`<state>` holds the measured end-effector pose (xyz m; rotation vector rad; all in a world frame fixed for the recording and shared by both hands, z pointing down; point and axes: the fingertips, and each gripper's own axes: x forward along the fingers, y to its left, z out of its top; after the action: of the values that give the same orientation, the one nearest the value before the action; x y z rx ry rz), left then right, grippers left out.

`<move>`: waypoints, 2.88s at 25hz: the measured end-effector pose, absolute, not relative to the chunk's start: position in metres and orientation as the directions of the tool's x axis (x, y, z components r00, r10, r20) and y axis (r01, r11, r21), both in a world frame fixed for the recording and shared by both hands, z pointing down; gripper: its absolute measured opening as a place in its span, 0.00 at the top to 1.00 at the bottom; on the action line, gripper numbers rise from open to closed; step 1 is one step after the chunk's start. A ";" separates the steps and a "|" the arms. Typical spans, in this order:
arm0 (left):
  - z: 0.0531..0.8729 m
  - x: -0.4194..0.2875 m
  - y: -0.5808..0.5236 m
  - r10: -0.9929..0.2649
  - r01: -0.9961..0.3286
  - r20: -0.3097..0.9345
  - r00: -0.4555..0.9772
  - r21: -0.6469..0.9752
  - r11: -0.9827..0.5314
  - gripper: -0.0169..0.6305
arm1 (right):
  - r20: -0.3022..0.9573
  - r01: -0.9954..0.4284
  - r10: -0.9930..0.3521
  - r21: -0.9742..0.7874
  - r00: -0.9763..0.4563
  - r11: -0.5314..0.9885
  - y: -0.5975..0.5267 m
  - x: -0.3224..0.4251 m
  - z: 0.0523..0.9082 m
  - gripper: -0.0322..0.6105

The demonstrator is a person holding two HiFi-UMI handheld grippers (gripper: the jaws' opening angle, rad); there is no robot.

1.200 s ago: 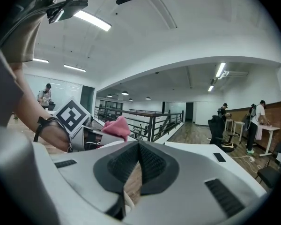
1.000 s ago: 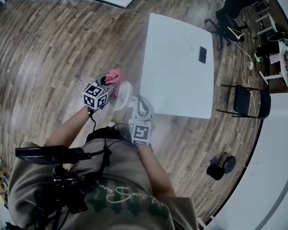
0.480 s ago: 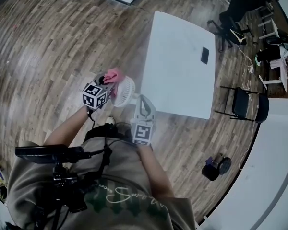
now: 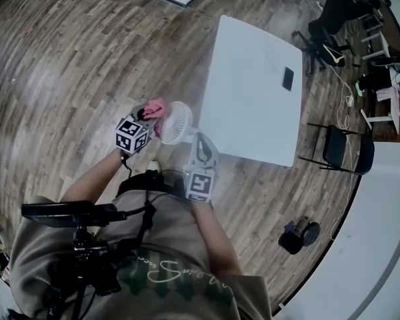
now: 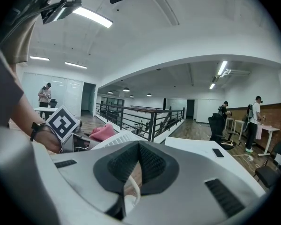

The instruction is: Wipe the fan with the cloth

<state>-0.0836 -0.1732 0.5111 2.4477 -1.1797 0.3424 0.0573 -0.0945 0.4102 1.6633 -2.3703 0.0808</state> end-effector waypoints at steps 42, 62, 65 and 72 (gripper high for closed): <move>0.460 -0.059 -0.086 -0.780 -0.806 0.305 0.546 0.443 -0.392 0.82 | 0.227 -0.816 -0.792 -0.018 -0.566 0.578 -0.067 0.038 0.408 0.91; 0.435 -0.045 -0.095 -0.833 -0.836 0.264 0.487 0.418 -0.356 0.82 | 0.145 -0.751 -0.738 -0.093 -0.659 0.653 -0.079 0.033 0.384 0.91; 0.430 -0.043 -0.097 -0.839 -0.834 0.250 0.484 0.421 -0.356 0.82 | 0.152 -0.751 -0.736 -0.087 -0.660 0.655 -0.082 0.034 0.389 0.91; 0.425 -0.036 -0.103 -0.833 -0.836 0.247 0.495 0.398 -0.379 0.82 | 0.134 -0.745 -0.734 -0.083 -0.666 0.662 -0.091 0.028 0.382 0.91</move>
<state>-0.0365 -0.1032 0.4247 2.2711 -1.3749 0.0071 0.0282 -0.0906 0.3824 1.2408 -2.7817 0.2000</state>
